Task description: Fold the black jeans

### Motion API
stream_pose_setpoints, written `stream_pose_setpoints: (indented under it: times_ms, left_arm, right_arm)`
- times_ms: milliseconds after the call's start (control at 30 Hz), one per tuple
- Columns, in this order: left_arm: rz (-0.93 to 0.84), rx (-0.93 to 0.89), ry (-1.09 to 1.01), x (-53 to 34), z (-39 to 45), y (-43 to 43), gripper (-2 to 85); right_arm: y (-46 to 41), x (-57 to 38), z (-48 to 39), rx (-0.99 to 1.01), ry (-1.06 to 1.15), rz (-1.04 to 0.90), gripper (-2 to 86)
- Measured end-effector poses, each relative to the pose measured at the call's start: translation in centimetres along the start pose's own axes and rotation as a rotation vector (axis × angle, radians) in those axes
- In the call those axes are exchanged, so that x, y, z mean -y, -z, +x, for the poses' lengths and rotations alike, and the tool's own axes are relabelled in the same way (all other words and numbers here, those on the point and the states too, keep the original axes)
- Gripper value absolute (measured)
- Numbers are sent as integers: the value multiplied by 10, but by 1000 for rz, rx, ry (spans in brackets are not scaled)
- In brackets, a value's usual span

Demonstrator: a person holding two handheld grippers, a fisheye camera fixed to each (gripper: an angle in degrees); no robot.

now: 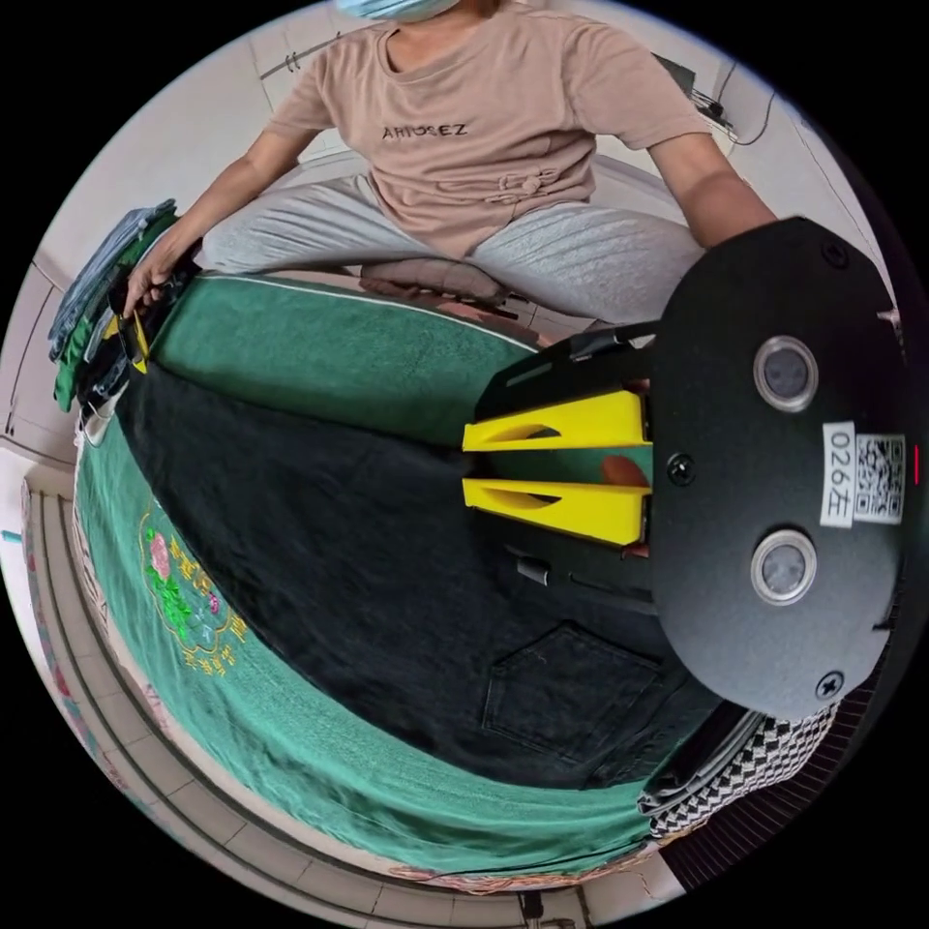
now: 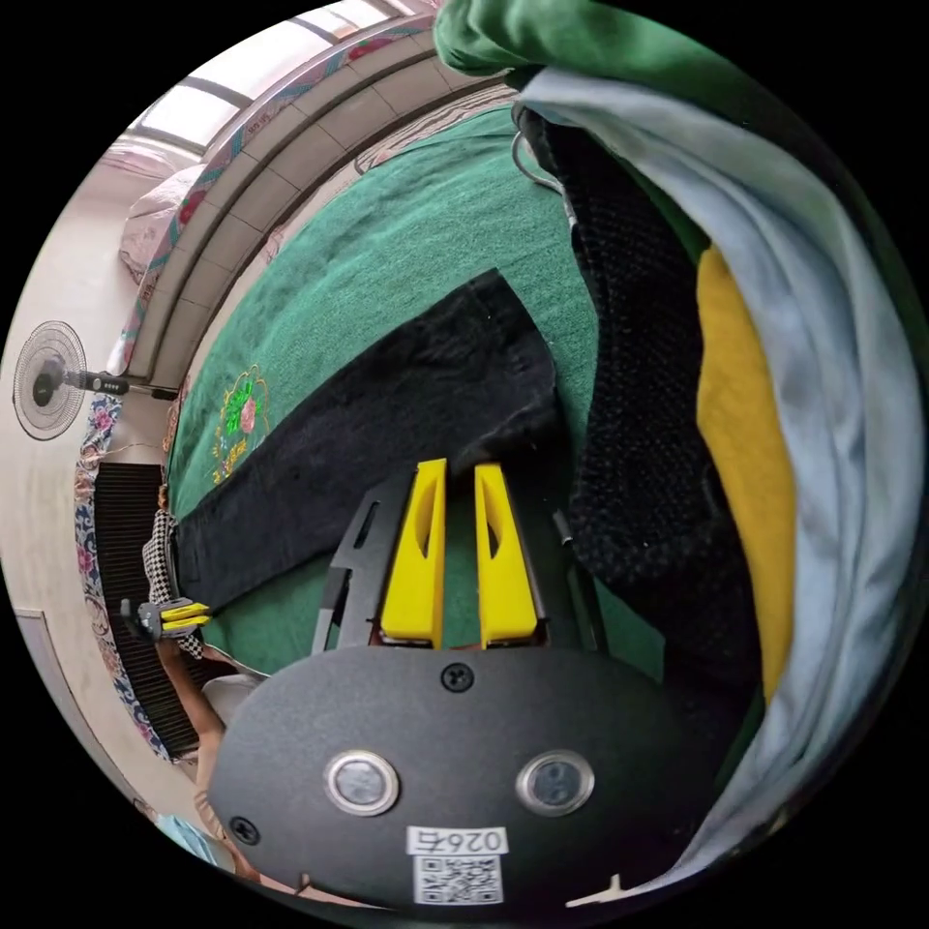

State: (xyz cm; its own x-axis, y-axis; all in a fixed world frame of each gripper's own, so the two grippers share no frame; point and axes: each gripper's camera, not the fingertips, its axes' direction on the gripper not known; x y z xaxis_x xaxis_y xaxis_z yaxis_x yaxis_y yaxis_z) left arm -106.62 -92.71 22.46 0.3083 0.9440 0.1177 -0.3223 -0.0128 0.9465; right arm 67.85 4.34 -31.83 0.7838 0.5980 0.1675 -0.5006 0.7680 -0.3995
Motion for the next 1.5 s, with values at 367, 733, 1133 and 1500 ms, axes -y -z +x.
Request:
stream_pose_setpoints:
  times_ms: [367, 733, 1133, 1500]
  left_arm:
    - [655, -122, -32, -132, -28, 130, -10]
    - [1423, -330, -346, -117, 28, 209, -8]
    - [605, -192, -159, 321, 54, 94, 159]
    - [223, -49, -99, 512, 58, -11, 161]
  right_arm:
    - [60, -63, -66, -268, 128, 277, -8]
    - [80, -150, -111, 45, 258, 568, -7]
    - [40, -193, 47, 268, -375, 532, 126]
    - [15, -166, 35, 138, -265, 420, 138]
